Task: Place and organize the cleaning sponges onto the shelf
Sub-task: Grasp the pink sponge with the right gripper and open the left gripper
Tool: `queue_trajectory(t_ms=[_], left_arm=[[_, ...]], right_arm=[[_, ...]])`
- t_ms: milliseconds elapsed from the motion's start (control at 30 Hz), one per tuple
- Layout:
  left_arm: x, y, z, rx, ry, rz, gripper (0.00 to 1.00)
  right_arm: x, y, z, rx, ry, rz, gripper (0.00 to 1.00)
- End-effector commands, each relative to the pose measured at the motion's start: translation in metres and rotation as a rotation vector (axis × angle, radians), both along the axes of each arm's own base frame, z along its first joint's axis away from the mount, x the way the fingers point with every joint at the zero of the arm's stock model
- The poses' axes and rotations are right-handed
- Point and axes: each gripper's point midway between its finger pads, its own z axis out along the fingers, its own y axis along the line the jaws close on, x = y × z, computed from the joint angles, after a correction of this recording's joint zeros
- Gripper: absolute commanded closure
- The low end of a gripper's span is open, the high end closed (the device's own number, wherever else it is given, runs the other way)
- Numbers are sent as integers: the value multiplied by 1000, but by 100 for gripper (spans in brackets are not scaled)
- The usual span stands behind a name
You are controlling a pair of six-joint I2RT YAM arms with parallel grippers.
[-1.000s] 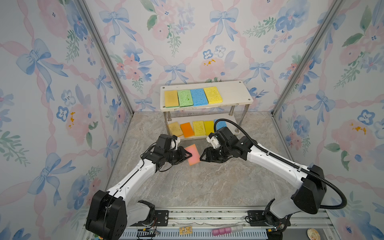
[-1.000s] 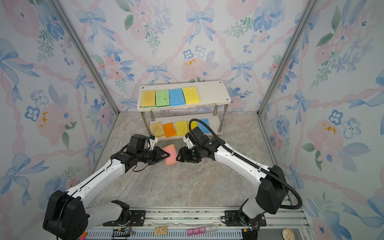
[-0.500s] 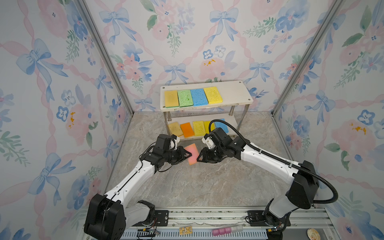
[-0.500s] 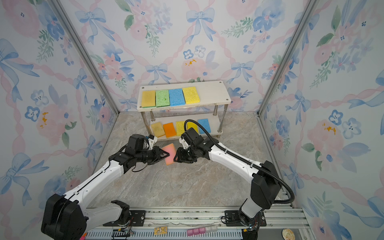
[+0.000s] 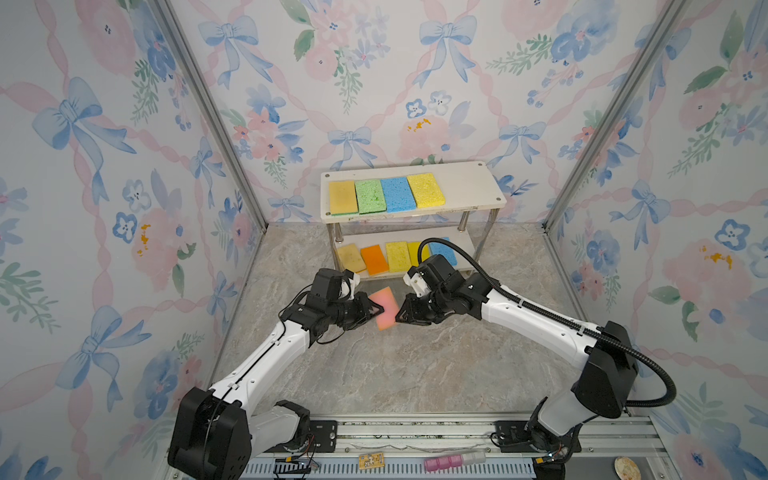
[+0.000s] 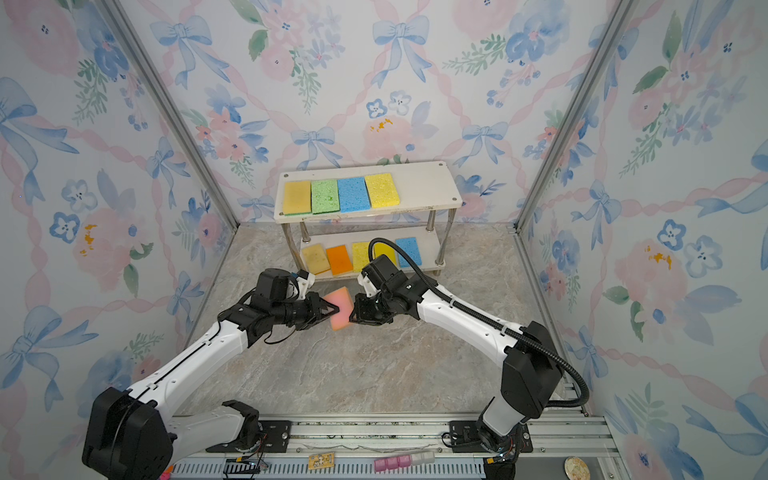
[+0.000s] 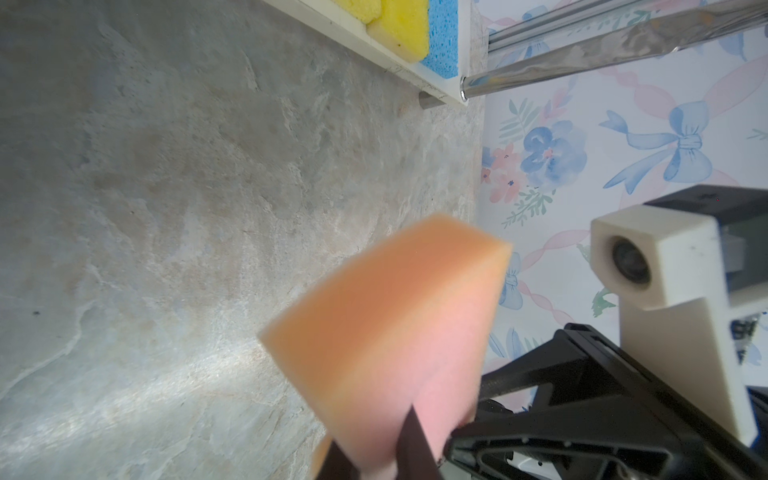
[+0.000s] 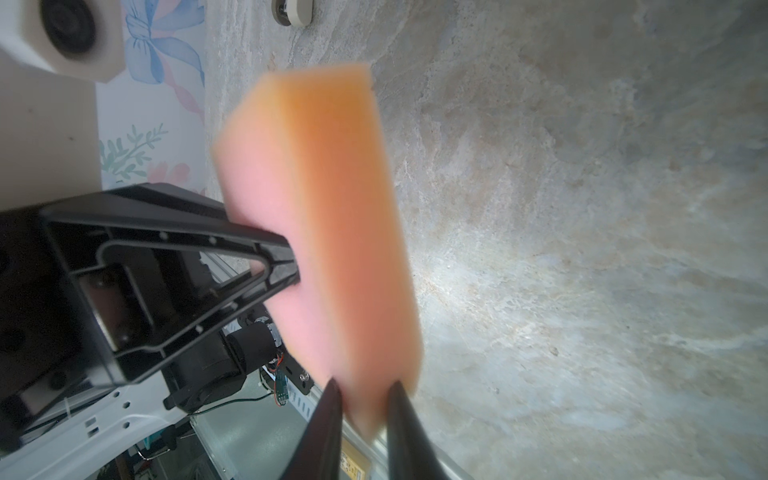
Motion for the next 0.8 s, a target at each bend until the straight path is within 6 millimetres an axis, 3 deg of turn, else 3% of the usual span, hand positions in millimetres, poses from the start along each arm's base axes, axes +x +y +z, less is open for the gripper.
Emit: queue_trajectory(t_ms=[0,100,267,467,533,767], left_arm=[[0,-6,9,-30,-16,-21,87],[0,-7,11,-33,-21,-23,87],[0,-6,13,-33,-26,-23,71],[6,-5,32,-43,-76,-3,20],[9,-3,41,-46,-103,12,10],[16,20,44,-43,-119,97,2]], right_arm=[[-2,8,9,21,-7,17,83],[-3,5,8,10,-5,13,87],[-3,-1,11,-9,-20,7,92],[-2,-17,16,-42,-55,-23,94],[-2,-26,16,-53,-58,-37,94],[-8,-77,25,-102,-76,-97,94]])
